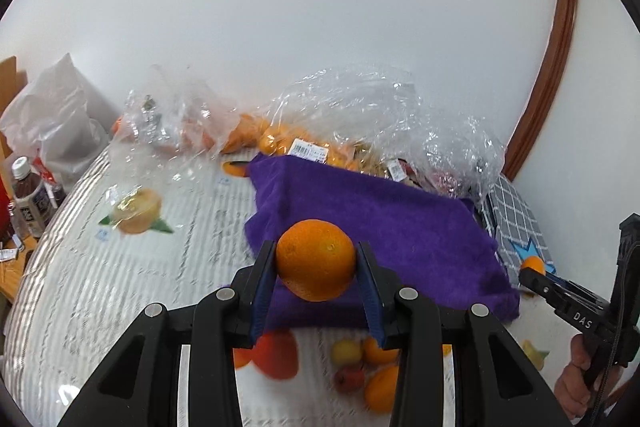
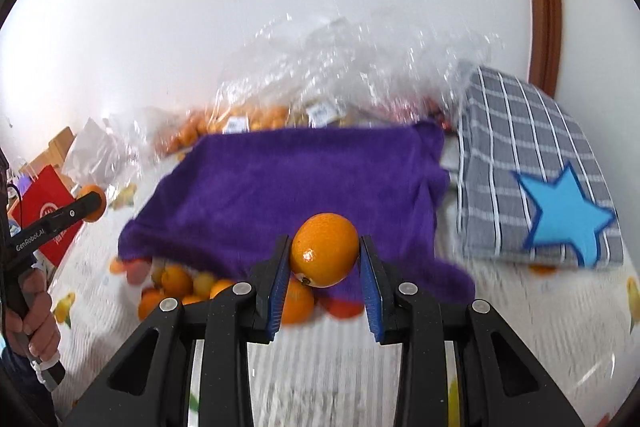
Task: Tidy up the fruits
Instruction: 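Lift both held oranges onto the purple towel and open both grippers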
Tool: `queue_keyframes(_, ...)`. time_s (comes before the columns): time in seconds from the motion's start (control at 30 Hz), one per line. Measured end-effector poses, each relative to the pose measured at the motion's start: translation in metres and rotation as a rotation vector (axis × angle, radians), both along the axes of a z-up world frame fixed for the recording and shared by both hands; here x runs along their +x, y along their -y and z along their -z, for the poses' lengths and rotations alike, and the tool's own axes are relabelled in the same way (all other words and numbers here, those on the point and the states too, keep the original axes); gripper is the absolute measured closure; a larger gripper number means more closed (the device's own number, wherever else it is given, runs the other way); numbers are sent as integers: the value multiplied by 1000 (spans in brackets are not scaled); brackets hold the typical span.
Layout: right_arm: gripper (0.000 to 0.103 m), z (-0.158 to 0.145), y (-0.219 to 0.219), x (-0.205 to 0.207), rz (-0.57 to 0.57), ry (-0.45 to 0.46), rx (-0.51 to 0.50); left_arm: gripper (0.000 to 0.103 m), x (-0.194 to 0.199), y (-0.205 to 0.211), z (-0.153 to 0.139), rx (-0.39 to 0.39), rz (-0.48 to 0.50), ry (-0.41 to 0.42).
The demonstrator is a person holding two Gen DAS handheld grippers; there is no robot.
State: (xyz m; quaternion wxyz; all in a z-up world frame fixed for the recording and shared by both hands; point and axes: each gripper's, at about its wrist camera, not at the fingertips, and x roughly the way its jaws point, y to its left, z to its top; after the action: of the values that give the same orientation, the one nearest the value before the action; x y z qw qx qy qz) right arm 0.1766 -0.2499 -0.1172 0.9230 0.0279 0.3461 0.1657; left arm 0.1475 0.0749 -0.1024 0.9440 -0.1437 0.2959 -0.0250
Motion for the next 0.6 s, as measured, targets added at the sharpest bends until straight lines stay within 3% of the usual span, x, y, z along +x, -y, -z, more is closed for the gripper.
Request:
queue_keyframes(0.4,70,-16,-4,61,0,43,-5,66,72,23,-2,-11,24,-41)
queue_keyframes(0.6,70,5,-7,81,0,11,-16,66,105,33,19,36,37,-102)
